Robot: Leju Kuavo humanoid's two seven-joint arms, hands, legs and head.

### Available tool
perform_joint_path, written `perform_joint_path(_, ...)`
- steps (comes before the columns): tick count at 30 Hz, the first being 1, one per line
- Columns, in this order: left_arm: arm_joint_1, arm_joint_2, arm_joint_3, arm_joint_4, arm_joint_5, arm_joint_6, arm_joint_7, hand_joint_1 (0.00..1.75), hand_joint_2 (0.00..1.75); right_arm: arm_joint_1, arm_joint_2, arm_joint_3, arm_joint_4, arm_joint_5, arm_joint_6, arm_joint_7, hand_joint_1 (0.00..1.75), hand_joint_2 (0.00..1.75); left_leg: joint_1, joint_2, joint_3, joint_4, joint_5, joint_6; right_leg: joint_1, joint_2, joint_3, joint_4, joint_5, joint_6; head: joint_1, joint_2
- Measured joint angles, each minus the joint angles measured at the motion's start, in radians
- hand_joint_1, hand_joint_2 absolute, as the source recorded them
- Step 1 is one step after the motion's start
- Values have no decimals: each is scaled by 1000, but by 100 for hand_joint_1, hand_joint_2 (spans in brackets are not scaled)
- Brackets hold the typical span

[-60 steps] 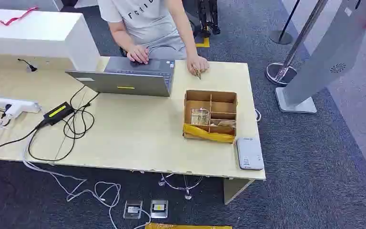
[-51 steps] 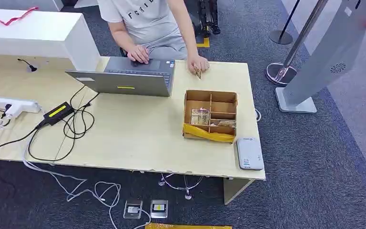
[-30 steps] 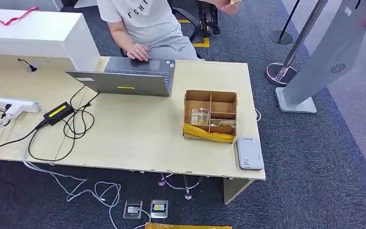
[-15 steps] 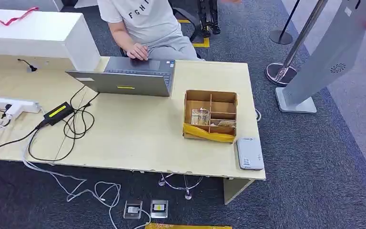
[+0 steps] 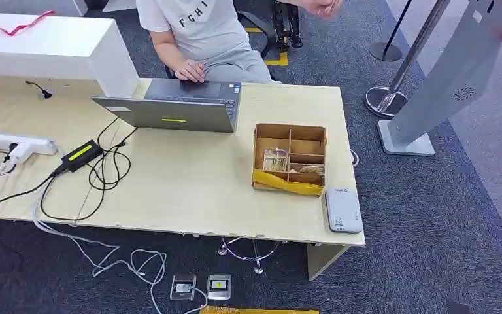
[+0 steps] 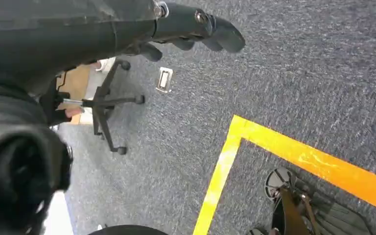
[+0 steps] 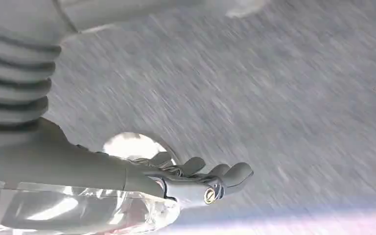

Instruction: Pass the card to the sensor for recognition and then transmit it.

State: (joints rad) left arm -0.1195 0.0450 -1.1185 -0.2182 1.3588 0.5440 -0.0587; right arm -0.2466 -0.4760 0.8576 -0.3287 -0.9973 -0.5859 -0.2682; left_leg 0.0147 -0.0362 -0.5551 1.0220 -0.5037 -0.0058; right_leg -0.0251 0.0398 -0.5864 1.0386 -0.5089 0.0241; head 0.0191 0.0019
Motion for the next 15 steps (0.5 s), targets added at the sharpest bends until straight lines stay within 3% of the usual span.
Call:
perform_joint_path(6,0,0,0,0,-4,-6,-20,0,0,-19,-127,-117,-198,283,-49,113,0,175,0,-1,-2,0,0,0,0,-2,1,0,0,0,0,0)
perform_joint_path(8,0,0,0,0,-8,-8,-21,0,0,-25,-172,-188,-297,495,-50,236,0,175,0,-1,-3,0,0,1,0,-3,2,0,0,1,0,0)
perform_joint_path(11,0,5,-2,0,-17,-12,-13,0,0,-49,-241,-304,-502,699,-35,405,0,175,-1,-2,-4,0,2,2,-1,-3,1,1,1,1,0,0)
perform_joint_path(15,-1,8,-9,0,-32,-23,-12,0,0,-190,-297,-371,-753,945,31,587,0,175,-1,-1,-3,0,3,1,-1,-1,-1,1,3,1,0,0)
